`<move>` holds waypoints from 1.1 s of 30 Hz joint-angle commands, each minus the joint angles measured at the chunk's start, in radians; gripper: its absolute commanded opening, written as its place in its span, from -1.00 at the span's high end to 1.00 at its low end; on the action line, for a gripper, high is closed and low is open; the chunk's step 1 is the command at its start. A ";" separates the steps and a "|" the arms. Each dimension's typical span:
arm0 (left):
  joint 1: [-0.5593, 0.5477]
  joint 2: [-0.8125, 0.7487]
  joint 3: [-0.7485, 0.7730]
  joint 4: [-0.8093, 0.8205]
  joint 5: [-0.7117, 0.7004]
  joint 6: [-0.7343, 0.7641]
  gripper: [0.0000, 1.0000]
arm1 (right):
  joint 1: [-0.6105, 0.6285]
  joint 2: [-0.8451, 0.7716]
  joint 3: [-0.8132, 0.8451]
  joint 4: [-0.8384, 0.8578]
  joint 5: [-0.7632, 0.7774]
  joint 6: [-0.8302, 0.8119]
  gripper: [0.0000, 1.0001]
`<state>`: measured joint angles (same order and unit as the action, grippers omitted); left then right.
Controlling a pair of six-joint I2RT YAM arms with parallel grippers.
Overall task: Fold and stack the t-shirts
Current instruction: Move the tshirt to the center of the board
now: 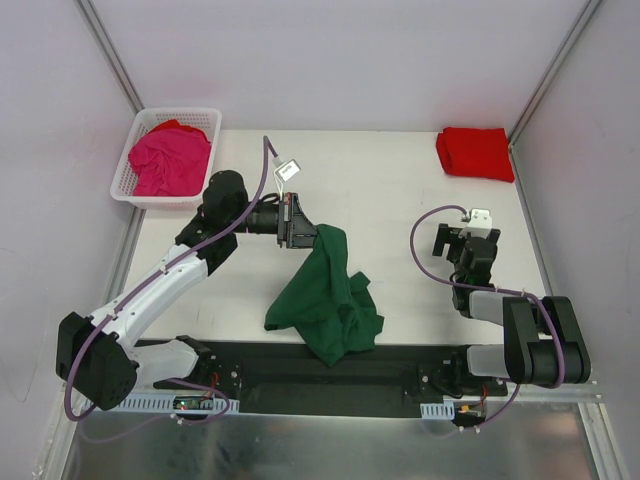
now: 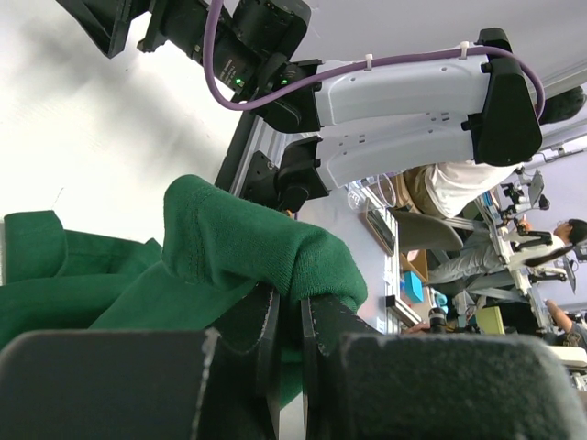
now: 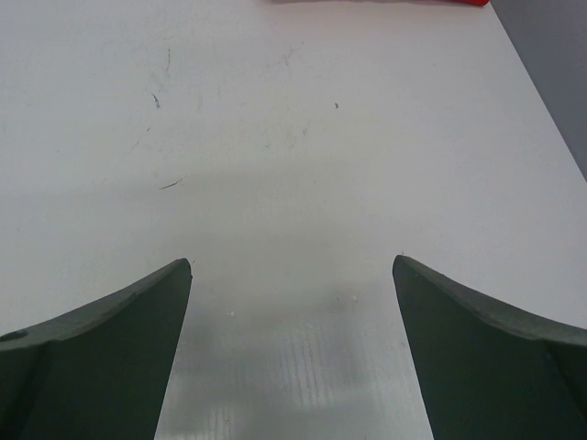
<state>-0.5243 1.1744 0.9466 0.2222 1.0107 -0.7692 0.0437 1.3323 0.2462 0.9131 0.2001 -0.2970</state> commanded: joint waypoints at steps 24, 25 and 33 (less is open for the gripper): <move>-0.009 0.001 0.040 0.031 -0.011 0.033 0.97 | 0.004 -0.004 -0.004 0.053 -0.007 -0.004 -0.92; -0.008 -0.001 0.041 0.029 -0.011 0.034 0.96 | 0.004 -0.004 -0.004 0.053 -0.007 -0.004 -0.92; -0.009 -0.004 0.034 0.017 -0.014 0.053 0.94 | 0.002 -0.004 -0.004 0.053 -0.008 -0.004 -0.92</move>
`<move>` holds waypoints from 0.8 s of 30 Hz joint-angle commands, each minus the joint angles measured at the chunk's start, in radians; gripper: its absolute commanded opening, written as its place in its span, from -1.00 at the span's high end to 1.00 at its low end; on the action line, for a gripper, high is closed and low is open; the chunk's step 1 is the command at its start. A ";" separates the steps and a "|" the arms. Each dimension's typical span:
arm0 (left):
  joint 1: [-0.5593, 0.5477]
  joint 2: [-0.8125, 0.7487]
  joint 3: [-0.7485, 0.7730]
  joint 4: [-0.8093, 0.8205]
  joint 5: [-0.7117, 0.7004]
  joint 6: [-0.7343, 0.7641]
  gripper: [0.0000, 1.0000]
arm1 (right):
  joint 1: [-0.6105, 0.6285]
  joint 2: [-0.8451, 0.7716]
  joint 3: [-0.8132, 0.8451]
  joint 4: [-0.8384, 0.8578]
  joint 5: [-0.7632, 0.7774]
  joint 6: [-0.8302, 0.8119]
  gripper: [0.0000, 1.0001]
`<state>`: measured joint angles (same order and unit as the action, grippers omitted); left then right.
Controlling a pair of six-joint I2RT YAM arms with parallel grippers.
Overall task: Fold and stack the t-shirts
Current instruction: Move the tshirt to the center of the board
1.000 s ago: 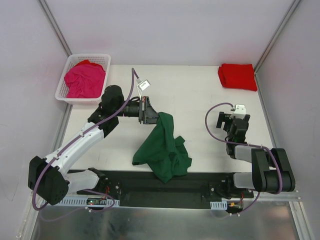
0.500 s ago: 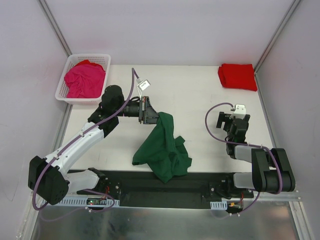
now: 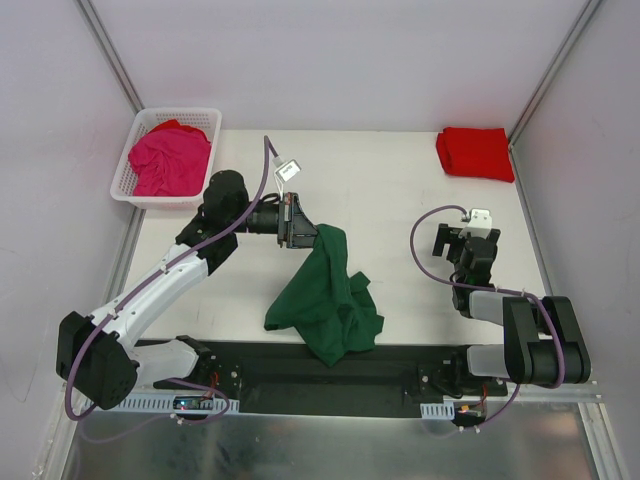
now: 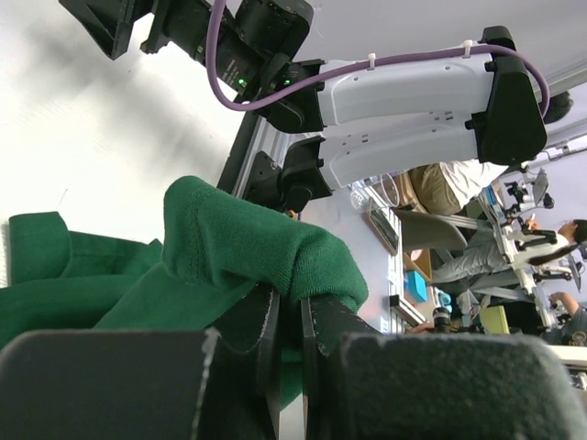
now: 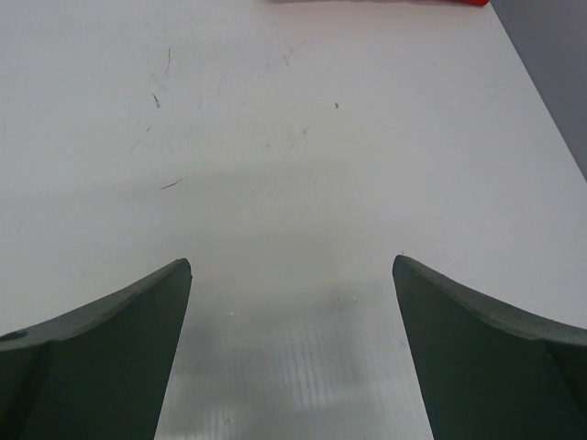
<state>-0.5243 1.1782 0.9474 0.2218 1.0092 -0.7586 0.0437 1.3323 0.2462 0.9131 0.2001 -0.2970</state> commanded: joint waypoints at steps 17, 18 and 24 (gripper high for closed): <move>-0.009 0.000 0.146 -0.382 -0.214 0.355 -0.99 | 0.004 -0.004 -0.005 0.053 -0.010 -0.004 -0.92; -0.008 0.001 0.154 -0.407 -0.237 0.376 -0.99 | 0.004 -0.004 -0.004 0.053 -0.008 -0.004 -0.92; -0.008 0.006 0.172 -0.545 -0.398 0.490 -0.99 | 0.002 -0.004 -0.004 0.053 -0.008 -0.005 -0.92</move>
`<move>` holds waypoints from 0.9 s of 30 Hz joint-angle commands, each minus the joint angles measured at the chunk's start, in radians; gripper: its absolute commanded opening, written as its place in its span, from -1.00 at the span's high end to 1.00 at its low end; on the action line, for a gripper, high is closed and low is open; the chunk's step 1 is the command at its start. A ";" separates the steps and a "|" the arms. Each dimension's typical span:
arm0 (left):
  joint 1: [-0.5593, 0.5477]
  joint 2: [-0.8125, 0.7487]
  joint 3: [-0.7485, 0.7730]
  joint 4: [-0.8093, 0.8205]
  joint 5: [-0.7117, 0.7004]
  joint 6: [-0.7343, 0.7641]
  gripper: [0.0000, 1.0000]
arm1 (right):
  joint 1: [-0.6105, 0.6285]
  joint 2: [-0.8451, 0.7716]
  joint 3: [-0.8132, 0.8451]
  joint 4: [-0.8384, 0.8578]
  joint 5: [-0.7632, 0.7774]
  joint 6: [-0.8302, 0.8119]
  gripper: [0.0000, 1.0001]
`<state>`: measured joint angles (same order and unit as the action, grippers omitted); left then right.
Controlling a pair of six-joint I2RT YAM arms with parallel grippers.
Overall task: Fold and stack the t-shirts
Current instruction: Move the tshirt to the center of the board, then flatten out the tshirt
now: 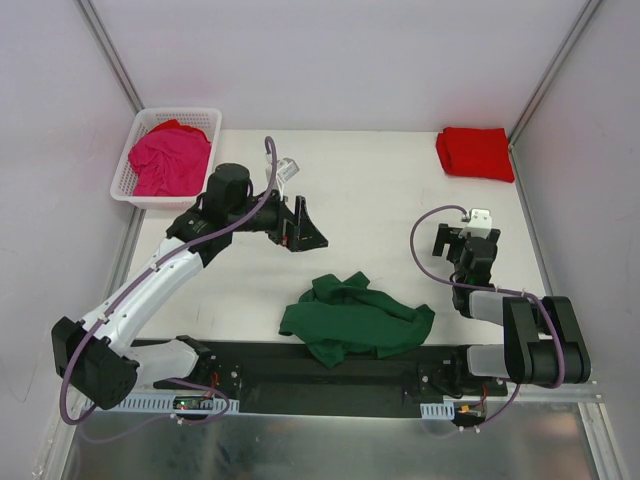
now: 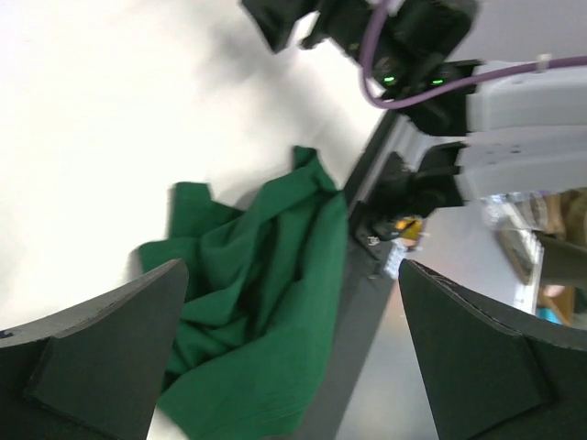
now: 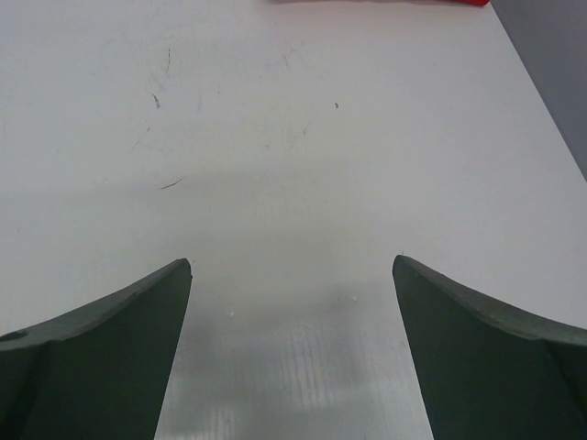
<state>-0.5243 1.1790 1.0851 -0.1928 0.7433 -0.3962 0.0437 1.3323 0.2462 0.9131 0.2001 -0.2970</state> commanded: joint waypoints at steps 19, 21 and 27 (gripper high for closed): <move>-0.008 -0.143 -0.159 -0.186 -0.271 0.168 -0.99 | 0.002 -0.004 -0.002 0.053 -0.007 -0.004 -0.92; -0.008 -0.151 -0.162 -0.189 -0.272 0.169 -0.98 | 0.004 -0.005 -0.004 0.053 -0.008 -0.004 -0.92; -0.008 -0.165 -0.178 -0.198 -0.274 0.174 -0.98 | 0.004 -0.007 -0.005 0.055 -0.007 -0.005 -0.92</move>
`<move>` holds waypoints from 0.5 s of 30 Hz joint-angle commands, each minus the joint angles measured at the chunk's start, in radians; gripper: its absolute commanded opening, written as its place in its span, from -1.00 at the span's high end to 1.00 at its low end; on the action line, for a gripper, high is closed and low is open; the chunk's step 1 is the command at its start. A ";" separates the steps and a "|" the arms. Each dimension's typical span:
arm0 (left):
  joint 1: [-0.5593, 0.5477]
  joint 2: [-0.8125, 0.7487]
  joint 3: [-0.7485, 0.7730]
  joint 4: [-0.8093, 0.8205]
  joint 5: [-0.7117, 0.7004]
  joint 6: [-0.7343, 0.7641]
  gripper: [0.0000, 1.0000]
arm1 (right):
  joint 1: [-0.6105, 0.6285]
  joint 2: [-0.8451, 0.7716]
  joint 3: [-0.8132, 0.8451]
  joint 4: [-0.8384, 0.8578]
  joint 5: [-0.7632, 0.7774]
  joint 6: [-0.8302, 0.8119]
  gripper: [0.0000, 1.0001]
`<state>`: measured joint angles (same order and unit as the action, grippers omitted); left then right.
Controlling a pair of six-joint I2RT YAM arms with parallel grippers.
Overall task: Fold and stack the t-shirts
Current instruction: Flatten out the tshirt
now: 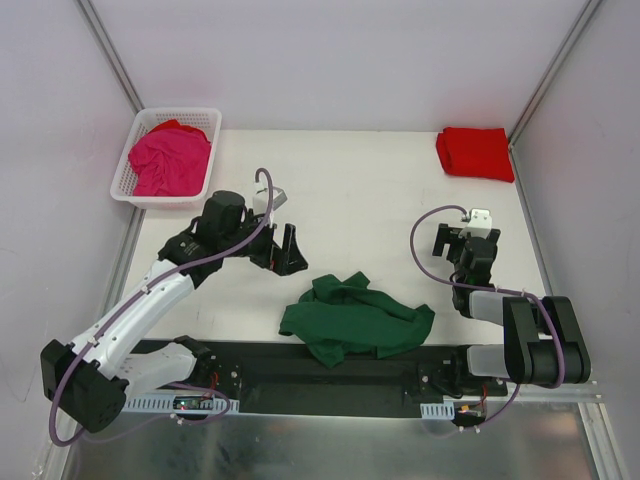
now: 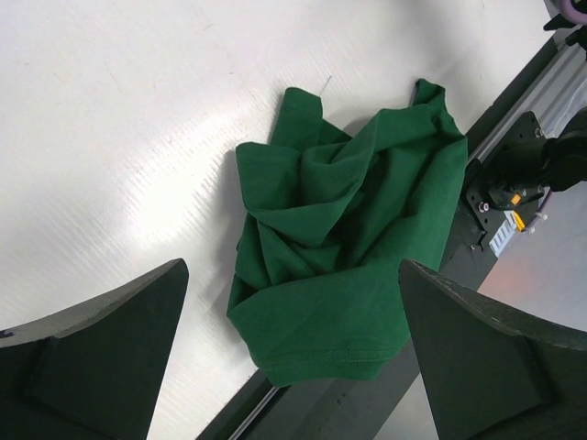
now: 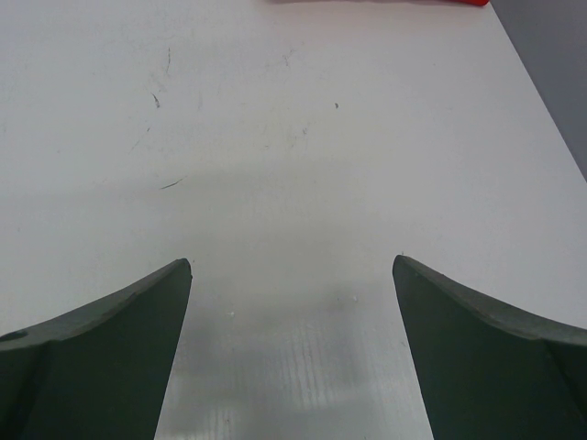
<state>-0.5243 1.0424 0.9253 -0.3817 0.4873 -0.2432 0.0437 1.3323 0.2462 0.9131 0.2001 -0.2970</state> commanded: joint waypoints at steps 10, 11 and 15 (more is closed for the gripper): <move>-0.009 -0.044 -0.051 -0.011 -0.035 0.024 -0.99 | 0.088 -0.145 0.186 -0.353 0.065 -0.082 -0.92; -0.008 -0.045 -0.052 -0.011 -0.041 0.025 -0.99 | 0.102 -0.162 0.185 -0.350 0.091 -0.094 -0.92; -0.009 -0.058 -0.063 -0.011 -0.056 0.028 -0.99 | 0.130 -0.254 0.267 -0.480 0.122 -0.114 -0.92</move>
<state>-0.5243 1.0130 0.8730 -0.4019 0.4583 -0.2398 0.1520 1.1645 0.4145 0.5804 0.2531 -0.3672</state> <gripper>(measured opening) 0.993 0.960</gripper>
